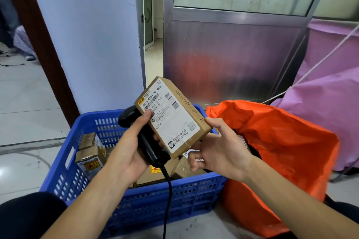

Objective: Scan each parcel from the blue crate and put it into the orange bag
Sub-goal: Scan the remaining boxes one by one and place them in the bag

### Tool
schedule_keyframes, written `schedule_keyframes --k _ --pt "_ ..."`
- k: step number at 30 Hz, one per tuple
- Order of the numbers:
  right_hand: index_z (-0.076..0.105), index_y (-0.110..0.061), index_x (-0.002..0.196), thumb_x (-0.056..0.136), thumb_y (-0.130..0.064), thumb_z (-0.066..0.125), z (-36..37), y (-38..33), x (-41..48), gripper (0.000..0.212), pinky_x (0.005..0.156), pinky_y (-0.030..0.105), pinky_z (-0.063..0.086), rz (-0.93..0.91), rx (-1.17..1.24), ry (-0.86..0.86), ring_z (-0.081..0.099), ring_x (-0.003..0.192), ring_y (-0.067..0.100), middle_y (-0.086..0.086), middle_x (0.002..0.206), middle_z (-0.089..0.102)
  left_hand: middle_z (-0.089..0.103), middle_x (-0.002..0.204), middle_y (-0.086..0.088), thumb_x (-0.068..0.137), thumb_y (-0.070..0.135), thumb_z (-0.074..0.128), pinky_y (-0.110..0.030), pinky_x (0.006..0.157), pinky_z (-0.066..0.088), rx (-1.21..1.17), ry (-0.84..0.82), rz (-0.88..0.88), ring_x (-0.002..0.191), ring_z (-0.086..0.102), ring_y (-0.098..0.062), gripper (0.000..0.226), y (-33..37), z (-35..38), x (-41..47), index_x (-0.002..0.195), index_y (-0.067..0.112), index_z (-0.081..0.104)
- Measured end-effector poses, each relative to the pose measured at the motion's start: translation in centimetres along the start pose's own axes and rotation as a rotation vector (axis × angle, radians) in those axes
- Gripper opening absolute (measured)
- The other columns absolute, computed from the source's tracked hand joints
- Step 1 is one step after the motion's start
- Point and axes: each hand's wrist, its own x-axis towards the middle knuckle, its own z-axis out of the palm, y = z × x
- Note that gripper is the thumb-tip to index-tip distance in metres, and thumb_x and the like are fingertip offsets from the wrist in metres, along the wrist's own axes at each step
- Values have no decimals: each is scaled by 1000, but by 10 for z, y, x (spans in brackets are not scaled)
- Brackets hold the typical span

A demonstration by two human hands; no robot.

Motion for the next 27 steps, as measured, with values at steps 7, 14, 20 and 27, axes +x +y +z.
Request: schedule_keyframes --k 7,14,20,27 --pt "56 -25 146 104 -56 39 -3 7 6 55 116 54 41 -48 -226 48 57 133 30 12 144 61 80 113 -10 82 31 78 -58 103 53 204 62 79 112 74 -33 38 -2 4 -3 117 15 76" --pt "57 -23 140 91 -41 73 6 10 6 55 110 42 49 -28 -318 164 68 122 20 -1 131 72 80 108 -11 81 34 82 -62 101 54 355 62 113 116 70 -43 39 -12 3 -4 116 16 78" --pt "60 -22 135 88 -17 77 9 11 4 50 91 25 58 -89 -486 259 72 112 13 -5 121 76 81 102 -9 74 38 84 -51 84 62 453 65 139 80 73 -28 44 -14 3 -4 113 16 78" --pt "60 -22 136 90 -19 79 3 8 5 50 97 30 57 -101 -545 304 72 112 12 -7 121 76 81 103 -12 77 43 86 -48 78 61 436 121 128 61 56 -14 48 -18 -2 3 115 16 76"
